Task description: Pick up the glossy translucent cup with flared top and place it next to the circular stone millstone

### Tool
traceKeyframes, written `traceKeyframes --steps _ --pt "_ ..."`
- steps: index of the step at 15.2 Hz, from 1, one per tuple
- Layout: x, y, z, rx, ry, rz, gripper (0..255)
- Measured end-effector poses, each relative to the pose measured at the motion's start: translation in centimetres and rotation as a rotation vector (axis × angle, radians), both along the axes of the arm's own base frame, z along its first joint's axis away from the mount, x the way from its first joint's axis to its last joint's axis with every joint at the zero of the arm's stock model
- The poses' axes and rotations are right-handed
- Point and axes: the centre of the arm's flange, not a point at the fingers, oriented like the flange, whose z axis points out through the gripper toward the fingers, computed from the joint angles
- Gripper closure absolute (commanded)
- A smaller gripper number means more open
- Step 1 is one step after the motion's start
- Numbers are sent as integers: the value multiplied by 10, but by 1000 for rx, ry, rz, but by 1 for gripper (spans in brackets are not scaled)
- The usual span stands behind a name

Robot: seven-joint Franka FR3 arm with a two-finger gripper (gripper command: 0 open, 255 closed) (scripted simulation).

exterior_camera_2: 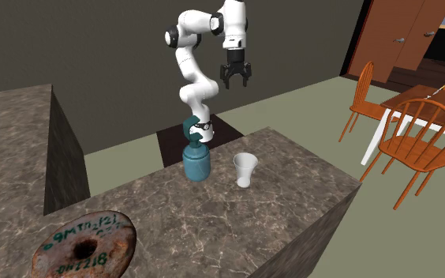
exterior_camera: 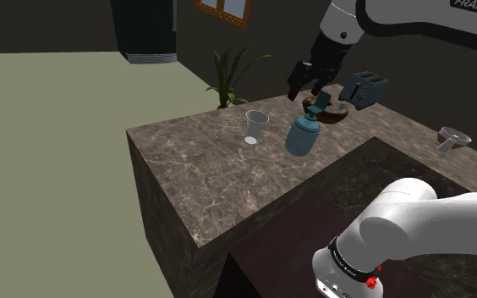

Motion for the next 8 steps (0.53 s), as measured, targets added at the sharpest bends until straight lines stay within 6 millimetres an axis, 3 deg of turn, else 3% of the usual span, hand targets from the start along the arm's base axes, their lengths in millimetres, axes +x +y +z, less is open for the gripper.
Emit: traceKeyframes --steps 4,8 --pt "21 -1 -17 -21 16 1 0" --pt "66 -5 -49 -59 44 4 0"
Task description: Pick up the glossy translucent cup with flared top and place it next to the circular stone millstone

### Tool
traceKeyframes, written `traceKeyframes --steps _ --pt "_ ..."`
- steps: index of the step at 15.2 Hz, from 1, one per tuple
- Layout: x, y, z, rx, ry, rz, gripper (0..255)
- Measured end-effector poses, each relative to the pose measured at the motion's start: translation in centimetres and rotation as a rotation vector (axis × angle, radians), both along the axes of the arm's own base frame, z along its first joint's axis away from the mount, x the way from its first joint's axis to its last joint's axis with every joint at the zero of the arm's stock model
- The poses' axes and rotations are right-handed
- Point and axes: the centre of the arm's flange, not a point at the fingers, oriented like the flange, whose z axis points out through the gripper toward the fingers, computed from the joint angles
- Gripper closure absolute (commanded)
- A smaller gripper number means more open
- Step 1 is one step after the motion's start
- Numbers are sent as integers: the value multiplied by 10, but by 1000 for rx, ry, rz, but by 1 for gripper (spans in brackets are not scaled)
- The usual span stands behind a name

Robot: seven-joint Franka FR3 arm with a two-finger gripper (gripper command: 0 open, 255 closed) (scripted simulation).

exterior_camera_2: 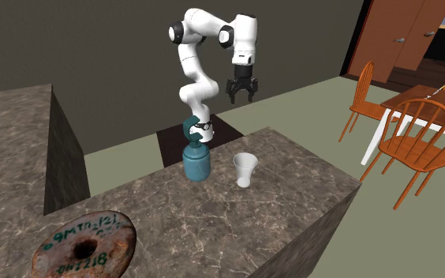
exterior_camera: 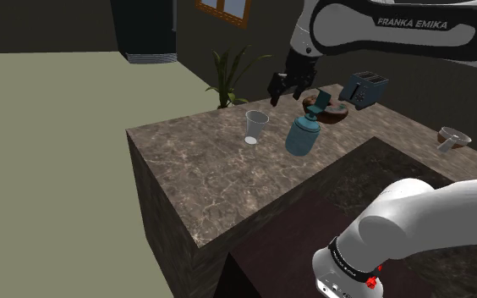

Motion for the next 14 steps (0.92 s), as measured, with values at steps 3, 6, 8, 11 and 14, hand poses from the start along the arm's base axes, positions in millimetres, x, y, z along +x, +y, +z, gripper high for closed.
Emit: traceKeyframes --steps 3,6,8,11,14 --pt "29 0 -28 -29 23 2 0" --pt "65 1 -53 -58 44 5 0" --pt "85 -3 -74 -78 58 6 0" --pt "117 -7 -102 -107 81 9 0" --pt "146 -14 -133 -136 103 11 0"
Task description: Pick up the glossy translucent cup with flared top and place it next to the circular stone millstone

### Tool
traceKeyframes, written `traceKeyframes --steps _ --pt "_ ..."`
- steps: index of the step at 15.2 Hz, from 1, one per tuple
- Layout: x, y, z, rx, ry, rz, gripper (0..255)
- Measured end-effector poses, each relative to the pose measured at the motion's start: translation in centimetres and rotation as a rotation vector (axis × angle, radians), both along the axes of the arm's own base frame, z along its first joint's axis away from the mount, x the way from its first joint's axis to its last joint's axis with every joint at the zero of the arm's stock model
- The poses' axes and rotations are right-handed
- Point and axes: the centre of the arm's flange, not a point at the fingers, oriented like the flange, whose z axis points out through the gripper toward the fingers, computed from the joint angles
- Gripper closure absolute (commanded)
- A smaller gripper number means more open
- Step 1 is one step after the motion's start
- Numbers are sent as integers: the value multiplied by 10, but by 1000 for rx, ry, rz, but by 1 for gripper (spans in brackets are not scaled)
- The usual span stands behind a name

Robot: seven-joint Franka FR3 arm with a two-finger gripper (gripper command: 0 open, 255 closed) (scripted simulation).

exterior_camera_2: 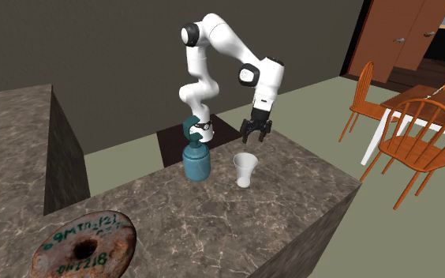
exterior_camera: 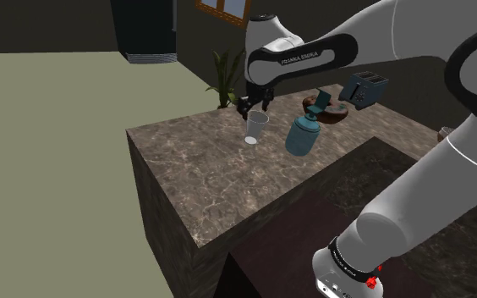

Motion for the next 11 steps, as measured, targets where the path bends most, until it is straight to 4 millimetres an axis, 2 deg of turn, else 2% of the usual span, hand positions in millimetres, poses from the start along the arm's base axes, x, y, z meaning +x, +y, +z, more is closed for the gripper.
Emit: traceKeyframes --steps 3,4,11 --pt "30 -9 -27 -29 21 2 0" --pt "34 -9 -32 -35 26 2 0" --pt "38 -17 -69 -41 30 3 0"
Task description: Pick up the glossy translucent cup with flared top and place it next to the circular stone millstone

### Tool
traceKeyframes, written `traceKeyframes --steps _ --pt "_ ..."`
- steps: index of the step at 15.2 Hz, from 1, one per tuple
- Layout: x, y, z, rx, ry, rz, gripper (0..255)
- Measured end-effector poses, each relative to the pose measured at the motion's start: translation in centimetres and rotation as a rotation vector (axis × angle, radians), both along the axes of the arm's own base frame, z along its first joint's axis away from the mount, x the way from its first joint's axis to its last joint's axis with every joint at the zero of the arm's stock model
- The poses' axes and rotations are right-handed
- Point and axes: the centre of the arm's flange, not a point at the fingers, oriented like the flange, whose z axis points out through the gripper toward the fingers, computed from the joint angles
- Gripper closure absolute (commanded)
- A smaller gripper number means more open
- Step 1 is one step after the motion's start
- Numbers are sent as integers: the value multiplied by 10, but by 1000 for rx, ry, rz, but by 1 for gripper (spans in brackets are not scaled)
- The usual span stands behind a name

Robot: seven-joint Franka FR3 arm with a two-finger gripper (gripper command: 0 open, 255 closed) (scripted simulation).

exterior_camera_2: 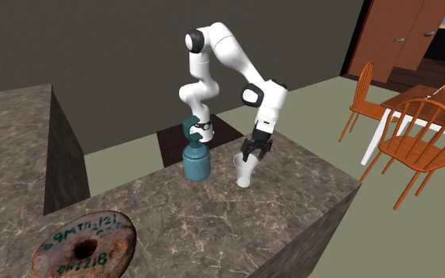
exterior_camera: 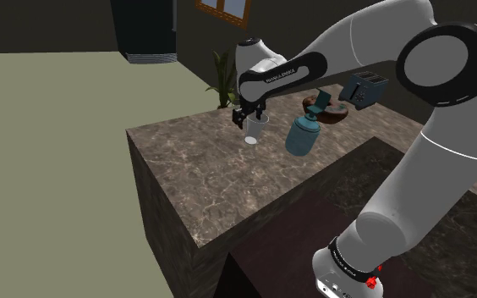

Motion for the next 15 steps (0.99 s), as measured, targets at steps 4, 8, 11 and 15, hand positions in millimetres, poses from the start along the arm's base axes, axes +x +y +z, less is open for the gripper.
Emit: traceKeyframes --steps 4,8,11,15 --pt "1 -3 -7 0 0 0 0" --pt "1 -3 -7 0 0 0 255" --pt "1 -3 -7 0 0 0 255" --pt "1 -3 -7 0 0 0 255"
